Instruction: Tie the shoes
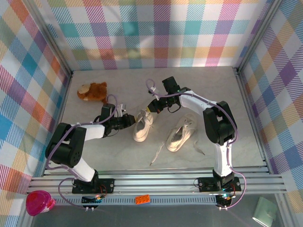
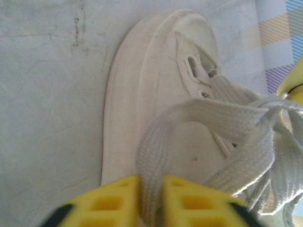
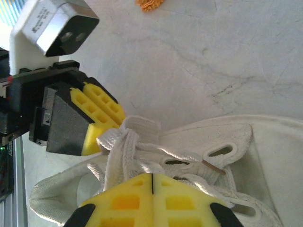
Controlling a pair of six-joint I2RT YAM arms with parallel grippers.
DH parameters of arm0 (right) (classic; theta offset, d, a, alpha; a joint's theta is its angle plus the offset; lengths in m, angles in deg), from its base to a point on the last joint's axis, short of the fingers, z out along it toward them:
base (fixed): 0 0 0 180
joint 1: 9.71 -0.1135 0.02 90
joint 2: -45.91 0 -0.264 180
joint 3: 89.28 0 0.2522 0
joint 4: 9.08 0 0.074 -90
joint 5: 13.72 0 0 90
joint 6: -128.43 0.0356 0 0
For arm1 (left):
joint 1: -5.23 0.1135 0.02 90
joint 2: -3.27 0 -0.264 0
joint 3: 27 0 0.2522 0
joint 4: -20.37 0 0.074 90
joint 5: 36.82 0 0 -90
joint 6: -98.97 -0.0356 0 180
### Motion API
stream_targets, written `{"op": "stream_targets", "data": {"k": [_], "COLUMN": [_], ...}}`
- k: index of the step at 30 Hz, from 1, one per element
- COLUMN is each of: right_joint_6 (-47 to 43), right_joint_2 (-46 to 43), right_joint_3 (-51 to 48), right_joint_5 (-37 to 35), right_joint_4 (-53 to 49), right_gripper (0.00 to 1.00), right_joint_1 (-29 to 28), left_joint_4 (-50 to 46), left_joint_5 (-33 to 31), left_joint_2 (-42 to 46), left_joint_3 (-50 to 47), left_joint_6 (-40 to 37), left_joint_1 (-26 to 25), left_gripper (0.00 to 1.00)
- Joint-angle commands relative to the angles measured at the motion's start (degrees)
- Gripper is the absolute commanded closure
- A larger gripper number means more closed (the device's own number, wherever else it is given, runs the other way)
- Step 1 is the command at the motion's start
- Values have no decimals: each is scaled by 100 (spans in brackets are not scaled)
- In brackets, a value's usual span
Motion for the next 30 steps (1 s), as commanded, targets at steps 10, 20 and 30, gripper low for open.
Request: {"op": "stream_targets", "data": {"k": [10, 20, 30], "right_joint_6": [-593, -1016, -1271], "right_joint_2": [315, 824, 1225], "right_joint_3": [840, 1847, 2605], "right_joint_5": [-317, -331, -131], "right_joint_4": [-812, -1610, -2124], "right_gripper": [100, 100, 100], "right_joint_1": [-217, -268, -307], "left_joint_4": [-2721, -3489, -3239], "left_joint_5": [-1298, -2701, -3214], "left_joint_2": [1988, 2020, 1255], "left_joint_3": [590, 1088, 1477], "left_joint_6": [-1553, -2030, -2014], "left_joint_1": [-631, -1898, -2575], "left_gripper": [100, 100, 90]}}
